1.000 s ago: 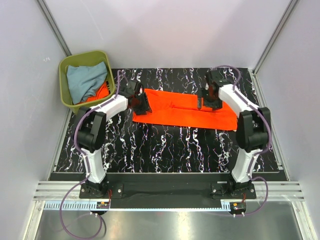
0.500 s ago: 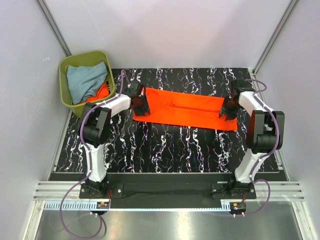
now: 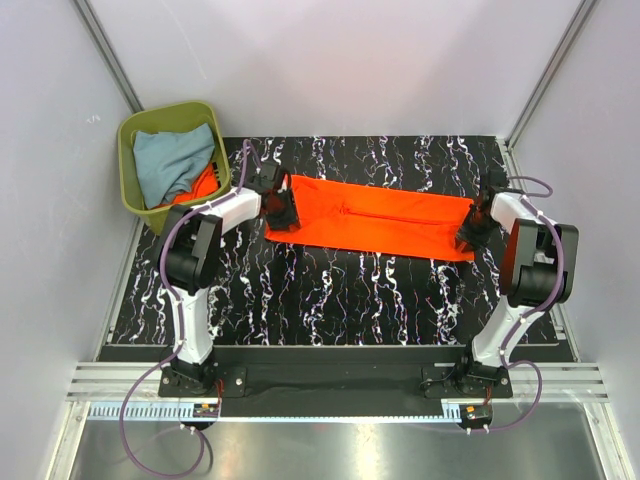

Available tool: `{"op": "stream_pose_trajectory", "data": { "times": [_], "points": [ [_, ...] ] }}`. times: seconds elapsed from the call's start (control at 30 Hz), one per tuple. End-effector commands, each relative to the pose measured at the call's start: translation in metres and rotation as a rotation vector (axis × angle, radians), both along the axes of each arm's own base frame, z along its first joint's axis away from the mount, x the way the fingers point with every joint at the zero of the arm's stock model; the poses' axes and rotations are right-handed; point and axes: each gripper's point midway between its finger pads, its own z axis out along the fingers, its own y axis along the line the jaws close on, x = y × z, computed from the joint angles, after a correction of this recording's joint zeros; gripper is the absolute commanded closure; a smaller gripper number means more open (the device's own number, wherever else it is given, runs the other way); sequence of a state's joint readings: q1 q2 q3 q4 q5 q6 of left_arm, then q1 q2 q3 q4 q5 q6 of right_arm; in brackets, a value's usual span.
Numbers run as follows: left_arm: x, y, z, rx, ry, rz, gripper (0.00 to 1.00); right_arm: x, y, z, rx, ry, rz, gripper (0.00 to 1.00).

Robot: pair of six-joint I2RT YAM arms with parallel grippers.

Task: Fold and stack the t-shirts
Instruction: Fold the tshirt

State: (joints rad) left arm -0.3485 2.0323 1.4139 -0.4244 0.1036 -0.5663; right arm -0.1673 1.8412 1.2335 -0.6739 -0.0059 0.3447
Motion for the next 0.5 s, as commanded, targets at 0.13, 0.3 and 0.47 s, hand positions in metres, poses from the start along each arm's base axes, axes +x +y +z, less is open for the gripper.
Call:
{"op": "stream_pose_trajectory", "data": {
  "times": [0.13,0.3,0.47],
  "points": [
    [0.016,0.007,0.003,-0.003,-0.031,-0.016,0.58,-0.014,-0.019,0.000,-0.088,0.004,-0.068,0.69],
    [0.026,0.011,0.006,0.001,-0.049,-0.018,0.58,-0.042,-0.014,-0.014,-0.033,0.063,-0.150,0.67],
    [0.044,0.011,0.004,-0.046,-0.051,0.007,0.58,-0.063,0.016,-0.032,0.119,0.114,-0.221,0.64]
  ]
}}
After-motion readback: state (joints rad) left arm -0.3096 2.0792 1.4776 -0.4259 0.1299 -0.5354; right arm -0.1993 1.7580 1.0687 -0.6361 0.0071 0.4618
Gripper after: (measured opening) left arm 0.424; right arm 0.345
